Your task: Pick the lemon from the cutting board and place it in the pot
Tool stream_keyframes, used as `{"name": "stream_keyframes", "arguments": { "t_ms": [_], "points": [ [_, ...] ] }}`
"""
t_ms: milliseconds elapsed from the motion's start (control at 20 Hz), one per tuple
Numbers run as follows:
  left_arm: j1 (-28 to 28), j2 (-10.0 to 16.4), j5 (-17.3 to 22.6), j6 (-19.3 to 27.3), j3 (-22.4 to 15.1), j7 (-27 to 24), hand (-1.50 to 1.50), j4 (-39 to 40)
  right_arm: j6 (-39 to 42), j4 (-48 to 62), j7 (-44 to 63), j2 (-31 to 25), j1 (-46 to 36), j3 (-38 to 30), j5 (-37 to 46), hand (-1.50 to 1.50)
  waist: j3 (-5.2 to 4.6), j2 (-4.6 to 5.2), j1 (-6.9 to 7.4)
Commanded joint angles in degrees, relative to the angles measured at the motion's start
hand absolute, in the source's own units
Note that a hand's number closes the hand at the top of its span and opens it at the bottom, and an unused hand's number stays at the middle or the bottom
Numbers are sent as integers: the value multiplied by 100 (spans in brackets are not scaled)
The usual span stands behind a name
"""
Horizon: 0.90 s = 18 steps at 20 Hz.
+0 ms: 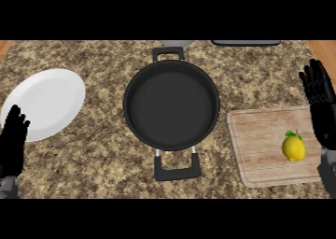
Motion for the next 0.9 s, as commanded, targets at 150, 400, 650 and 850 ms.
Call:
{"name": "stream_keyframes", "arguments": {
  "t_ms": [150,400,650,850],
  "points": [
    [-740,-37,-29,-271,-182,-56,0,-583,1014,1272,-449,-1113,-35,-1170,-500,150,141,-46,106],
    [-1094,-247,237,-645,-412,-71,0,-883,-38,2454,-1078,-1633,215,-1162,1044,-150,152,19,224],
    [-1103,-444,4,-365,-515,277,0,-1116,951,3093,-3156,-1605,378,-1611,561,-150,134,-67,120],
    [-737,-299,68,-621,-324,474,0,-1531,1297,2771,-3151,-1910,633,-1586,754,-150,125,-81,109]
  ]
}}
